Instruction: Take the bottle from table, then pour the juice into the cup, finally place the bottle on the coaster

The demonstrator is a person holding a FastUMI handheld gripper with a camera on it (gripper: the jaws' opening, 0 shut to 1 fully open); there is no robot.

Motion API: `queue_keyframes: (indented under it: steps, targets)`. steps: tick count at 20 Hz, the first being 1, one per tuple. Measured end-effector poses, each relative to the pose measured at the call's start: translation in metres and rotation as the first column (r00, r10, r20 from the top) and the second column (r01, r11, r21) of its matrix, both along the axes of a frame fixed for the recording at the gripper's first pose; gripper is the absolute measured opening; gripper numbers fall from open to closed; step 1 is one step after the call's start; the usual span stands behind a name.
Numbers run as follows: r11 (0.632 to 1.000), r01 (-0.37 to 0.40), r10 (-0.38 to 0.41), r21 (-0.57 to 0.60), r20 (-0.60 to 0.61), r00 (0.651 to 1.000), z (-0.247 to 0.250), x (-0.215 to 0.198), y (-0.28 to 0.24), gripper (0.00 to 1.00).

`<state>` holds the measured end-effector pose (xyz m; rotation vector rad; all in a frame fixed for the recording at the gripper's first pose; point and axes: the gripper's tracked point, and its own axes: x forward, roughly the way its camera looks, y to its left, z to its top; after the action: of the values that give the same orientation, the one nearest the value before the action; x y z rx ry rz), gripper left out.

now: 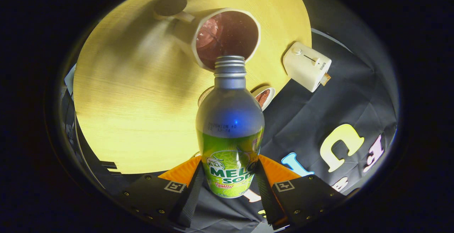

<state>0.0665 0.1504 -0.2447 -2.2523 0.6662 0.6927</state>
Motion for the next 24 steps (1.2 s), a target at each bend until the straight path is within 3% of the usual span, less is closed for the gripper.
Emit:
queue_keyframes:
  steps: [16,24]
  targets:
    - [0.998,-0.041,0.040,-0.054,-0.028,0.999,0.001,0.002,0.006,0.76]
    - [0.996,0.032,-0.029,0.087,-0.036,0.999,-0.009,-0.011,-0.003,0.76]
